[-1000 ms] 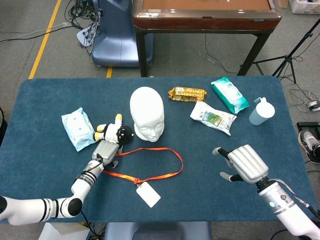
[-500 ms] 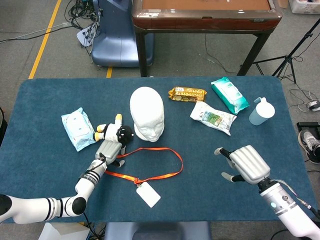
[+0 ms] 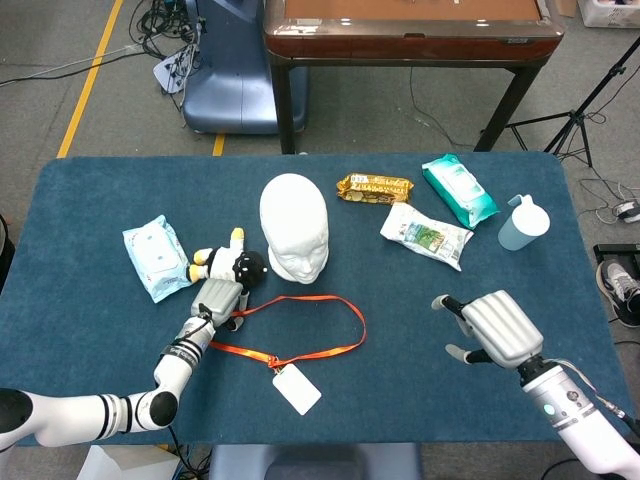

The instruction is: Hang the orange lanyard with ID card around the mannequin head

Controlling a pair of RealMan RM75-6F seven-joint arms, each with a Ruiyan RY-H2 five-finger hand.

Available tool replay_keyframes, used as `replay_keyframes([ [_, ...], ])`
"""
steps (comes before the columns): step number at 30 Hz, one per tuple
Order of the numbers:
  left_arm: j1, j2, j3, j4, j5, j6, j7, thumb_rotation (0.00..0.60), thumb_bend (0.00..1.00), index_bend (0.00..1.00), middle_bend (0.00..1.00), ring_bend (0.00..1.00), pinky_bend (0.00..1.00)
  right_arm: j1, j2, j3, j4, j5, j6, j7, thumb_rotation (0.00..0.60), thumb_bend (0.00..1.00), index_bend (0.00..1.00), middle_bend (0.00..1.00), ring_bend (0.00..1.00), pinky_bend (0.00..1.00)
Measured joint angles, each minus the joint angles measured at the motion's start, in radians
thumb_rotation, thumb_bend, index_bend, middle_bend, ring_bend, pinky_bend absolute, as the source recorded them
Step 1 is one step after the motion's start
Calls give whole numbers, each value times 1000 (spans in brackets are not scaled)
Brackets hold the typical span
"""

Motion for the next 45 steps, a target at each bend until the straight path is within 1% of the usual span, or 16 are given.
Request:
replay_keyframes([
  [8,2,0,0,2,5,-8,-4,600,358,579,1000,1000,985,-3,-1,4,0,-1,-5,1,600,197,341,703,742,1000],
  [19,11,3,7,-8,28,-14,-17,600,371,590,1000,1000,989,-8,0,9,4,13,-13,-6,600,198,341,709,745,1000],
  [28,31,35,13,-58,92,-2,-48,600,371,589,1000,1000,989,16,-25,23,24,78,-63,-49,600,197,356,727,759,1000],
  [34,40,56,17,-88,114,1,-58,600,370,589,1000,1000,988,53,-74,37,51,147,-114,-110,600,198,391,774,803,1000],
  [38,47,62,26,-103,123,4,-60,600,371,588,1000,1000,988,81,-130,50,86,215,-140,-152,600,199,419,817,842,1000],
  [45,49,71,27,-124,131,9,-58,600,370,588,1000,1000,988,145,-231,81,152,339,-179,-230,600,198,451,860,882,1000],
])
